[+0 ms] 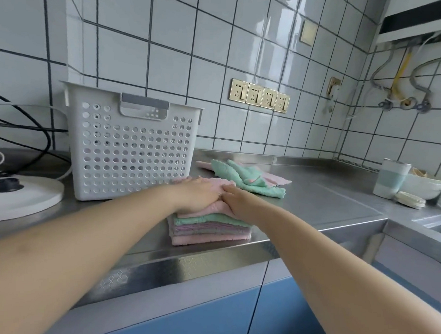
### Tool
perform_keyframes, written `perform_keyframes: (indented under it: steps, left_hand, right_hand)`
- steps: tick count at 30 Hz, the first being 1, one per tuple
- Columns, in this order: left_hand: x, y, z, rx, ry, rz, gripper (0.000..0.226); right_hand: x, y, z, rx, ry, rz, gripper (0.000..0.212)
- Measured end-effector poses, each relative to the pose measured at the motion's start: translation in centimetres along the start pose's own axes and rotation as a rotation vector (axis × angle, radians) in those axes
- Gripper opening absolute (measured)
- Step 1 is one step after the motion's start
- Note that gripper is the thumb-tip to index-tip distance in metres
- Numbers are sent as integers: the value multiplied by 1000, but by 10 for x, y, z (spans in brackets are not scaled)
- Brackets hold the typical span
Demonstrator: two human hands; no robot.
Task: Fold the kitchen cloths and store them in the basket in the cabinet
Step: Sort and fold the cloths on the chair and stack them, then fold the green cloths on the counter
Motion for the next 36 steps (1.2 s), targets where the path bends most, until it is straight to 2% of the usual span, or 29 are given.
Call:
perform_keyframes:
  steps: [4, 9, 13, 18, 21, 24, 26, 28, 29, 30, 32, 34, 36]
  left_hand:
    - [-8, 31, -7, -144, -18, 166, 59]
    - [-15, 36, -11, -371, -158, 217, 55]
    - [-16, 40, -16, -440, -191, 236, 54]
    - [-22, 38, -17, -542, -201, 320, 51]
    - [-29, 38, -15, -556, -235, 410, 58]
    - [-51, 42, -12, -803, -329, 614, 72]
    - [-70, 47, -18, -1030, -337, 802, 78]
    - [-84, 50, -24, -1160, -326, 953, 80]
    - [-89, 53, -26, -1231, -332, 1018, 80]
    - [-91, 57, -30, -1316, -347, 1067, 80]
    - [-89, 60, -33, -1473, -377, 1107, 82]
    - [-87, 63, -34, -1548, -346, 1134, 80]
    - [-86, 56, -32, -1595, -304, 1131, 62]
  right_hand:
    - [4, -2, 5, -39, -31, 36, 37]
    - [4, -11, -5, -34, -37, 163, 32]
    - [13, -18, -14, 244, -57, 233, 38]
    - [3, -30, -19, 618, 153, 116, 37]
    - [-4, -29, -20, 647, 246, 64, 50]
    - [-7, -38, -9, 720, 296, -70, 64]
    - [-7, -52, 1, 846, 336, -270, 67]
    - [-11, -60, 2, 907, 437, -467, 58]
    - [-13, -60, 0, 896, 496, -525, 51]
    - [-14, -60, -6, 876, 542, -559, 53]
    - [-13, -56, -13, 892, 567, -622, 54]
    - [-21, -53, -16, 1012, 572, -727, 56]
    - [-33, -52, -15, 1146, 599, -832, 62]
Point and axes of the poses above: each hand's wrist, its own x-axis towards the middle knuckle, its own z-axis out of the back of the hand, y = z × x, the point moved 10 cm from there along x, towards the middle knuckle, and after that the axes turned 5 degrees about -z, right-handed, at the moved point
